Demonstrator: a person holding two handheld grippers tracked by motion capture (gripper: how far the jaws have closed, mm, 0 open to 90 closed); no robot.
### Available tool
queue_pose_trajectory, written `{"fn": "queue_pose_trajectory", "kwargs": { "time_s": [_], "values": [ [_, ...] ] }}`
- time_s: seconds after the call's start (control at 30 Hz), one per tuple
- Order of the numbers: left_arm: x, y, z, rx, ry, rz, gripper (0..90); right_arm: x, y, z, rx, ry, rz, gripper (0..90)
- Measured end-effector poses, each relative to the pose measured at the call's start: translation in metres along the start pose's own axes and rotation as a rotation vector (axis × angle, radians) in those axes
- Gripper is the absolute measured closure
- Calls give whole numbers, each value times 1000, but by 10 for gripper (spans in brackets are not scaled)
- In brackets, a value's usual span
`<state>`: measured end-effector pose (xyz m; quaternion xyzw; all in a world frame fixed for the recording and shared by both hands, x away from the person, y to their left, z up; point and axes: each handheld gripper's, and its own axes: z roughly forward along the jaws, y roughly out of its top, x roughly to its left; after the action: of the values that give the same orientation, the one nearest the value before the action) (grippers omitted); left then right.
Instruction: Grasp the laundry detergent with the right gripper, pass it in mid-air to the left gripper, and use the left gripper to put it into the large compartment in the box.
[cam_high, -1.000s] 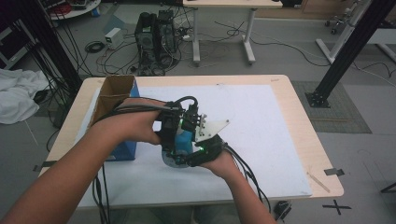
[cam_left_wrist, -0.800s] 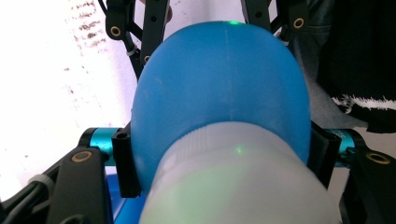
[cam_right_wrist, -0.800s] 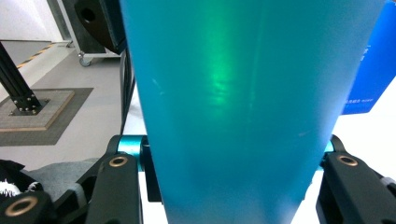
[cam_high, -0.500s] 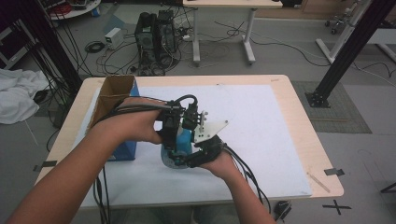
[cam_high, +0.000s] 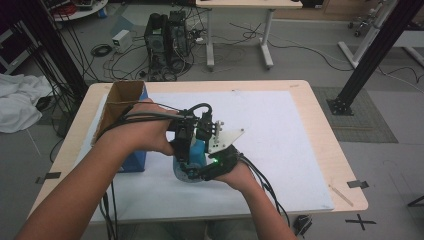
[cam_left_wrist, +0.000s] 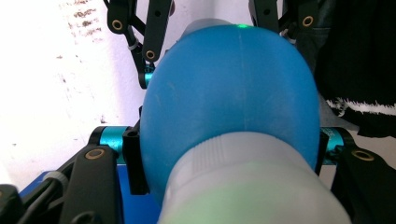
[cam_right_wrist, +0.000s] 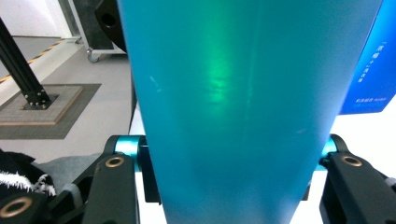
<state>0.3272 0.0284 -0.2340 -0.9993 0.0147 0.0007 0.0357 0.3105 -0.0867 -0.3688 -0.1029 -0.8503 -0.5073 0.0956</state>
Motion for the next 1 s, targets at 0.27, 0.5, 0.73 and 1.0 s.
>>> {"fn": "queue_pose_trajectory", "kwargs": {
  "time_s": [0.27, 0.5, 0.73, 1.0],
  "values": [
    [3, -1, -5, -9, -8, 3, 383, -19, 5, -8, -157, -104, -254, 250],
    [8, -9, -15, -14, -26, -30, 382, -19, 4, -26, -107, -96, -230, 218],
    [18, -24, -35, -29, -32, -90, 382, -17, 13, -51, -9, -155, -228, 165],
    [32, -45, -60, -24, -26, -149, 382, -23, 23, -67, 122, -212, -231, 131]
  ]
}}
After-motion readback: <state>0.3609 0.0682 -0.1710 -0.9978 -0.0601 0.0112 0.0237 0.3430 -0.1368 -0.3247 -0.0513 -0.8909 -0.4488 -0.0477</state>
